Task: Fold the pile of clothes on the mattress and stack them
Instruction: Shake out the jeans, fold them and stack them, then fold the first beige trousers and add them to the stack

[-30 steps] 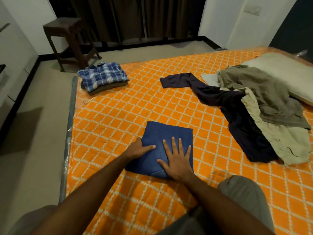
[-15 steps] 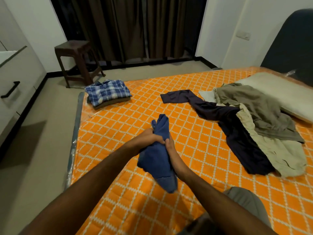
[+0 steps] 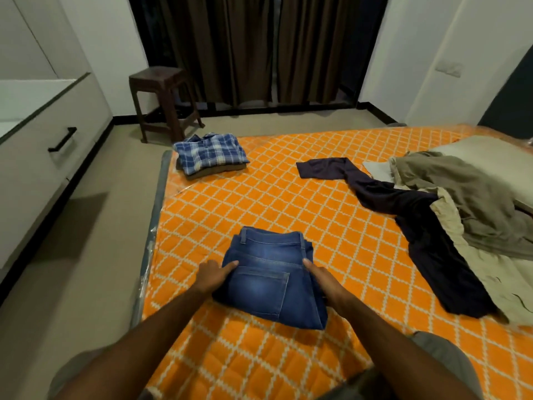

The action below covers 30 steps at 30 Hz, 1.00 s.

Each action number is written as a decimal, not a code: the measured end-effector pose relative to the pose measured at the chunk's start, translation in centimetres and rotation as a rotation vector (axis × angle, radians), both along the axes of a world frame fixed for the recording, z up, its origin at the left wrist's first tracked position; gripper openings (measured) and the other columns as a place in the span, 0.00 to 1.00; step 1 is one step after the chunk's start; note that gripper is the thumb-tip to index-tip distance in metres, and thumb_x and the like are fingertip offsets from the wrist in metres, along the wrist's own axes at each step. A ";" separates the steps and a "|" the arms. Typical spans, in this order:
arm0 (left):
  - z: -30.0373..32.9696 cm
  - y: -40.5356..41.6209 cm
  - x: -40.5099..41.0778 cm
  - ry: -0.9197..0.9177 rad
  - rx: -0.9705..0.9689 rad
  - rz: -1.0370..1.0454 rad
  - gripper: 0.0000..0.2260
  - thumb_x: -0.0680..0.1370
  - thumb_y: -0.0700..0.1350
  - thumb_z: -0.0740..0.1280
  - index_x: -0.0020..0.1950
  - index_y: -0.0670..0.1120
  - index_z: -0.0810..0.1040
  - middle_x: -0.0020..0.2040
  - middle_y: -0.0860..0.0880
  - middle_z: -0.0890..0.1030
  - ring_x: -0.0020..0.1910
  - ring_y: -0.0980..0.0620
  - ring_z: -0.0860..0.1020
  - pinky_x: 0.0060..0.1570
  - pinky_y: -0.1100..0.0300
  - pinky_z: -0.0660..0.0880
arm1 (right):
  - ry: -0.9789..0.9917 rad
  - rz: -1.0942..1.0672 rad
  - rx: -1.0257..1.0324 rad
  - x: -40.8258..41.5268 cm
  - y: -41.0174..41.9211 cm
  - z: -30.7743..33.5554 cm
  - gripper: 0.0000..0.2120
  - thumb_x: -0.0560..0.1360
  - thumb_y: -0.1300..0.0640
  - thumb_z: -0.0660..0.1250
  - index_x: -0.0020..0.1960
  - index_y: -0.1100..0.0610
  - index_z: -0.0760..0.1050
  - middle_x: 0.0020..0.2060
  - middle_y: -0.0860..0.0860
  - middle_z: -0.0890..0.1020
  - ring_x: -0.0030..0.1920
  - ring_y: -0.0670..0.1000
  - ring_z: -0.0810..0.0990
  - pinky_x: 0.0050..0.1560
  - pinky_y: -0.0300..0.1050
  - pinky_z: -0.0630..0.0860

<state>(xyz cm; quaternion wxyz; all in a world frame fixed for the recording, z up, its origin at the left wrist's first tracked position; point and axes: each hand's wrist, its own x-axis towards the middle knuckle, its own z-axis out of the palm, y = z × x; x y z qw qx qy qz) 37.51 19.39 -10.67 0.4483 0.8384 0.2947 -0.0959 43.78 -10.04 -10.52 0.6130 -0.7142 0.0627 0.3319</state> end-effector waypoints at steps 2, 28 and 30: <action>0.5 0.2 -0.6 -0.001 -0.258 -0.027 0.34 0.69 0.70 0.71 0.57 0.41 0.80 0.55 0.43 0.83 0.50 0.47 0.81 0.51 0.50 0.78 | -0.106 0.033 -0.026 0.3 1.2 -1.0 0.33 0.72 0.34 0.72 0.68 0.52 0.69 0.61 0.50 0.81 0.55 0.51 0.84 0.49 0.47 0.82; -5.7 24.6 18.1 -0.381 0.003 0.157 0.40 0.69 0.66 0.74 0.76 0.51 0.66 0.68 0.51 0.72 0.65 0.52 0.72 0.69 0.52 0.69 | -0.582 0.408 -0.712 26.2 31.2 -4.8 0.48 0.70 0.22 0.59 0.76 0.56 0.64 0.69 0.62 0.69 0.67 0.65 0.71 0.68 0.58 0.69; -5.9 24.2 18.3 -0.406 0.067 0.194 0.42 0.68 0.71 0.71 0.77 0.54 0.64 0.69 0.49 0.70 0.67 0.49 0.71 0.70 0.49 0.69 | -0.673 0.377 -0.755 26.1 31.0 -5.8 0.46 0.71 0.22 0.56 0.77 0.53 0.62 0.67 0.61 0.69 0.66 0.66 0.70 0.67 0.58 0.69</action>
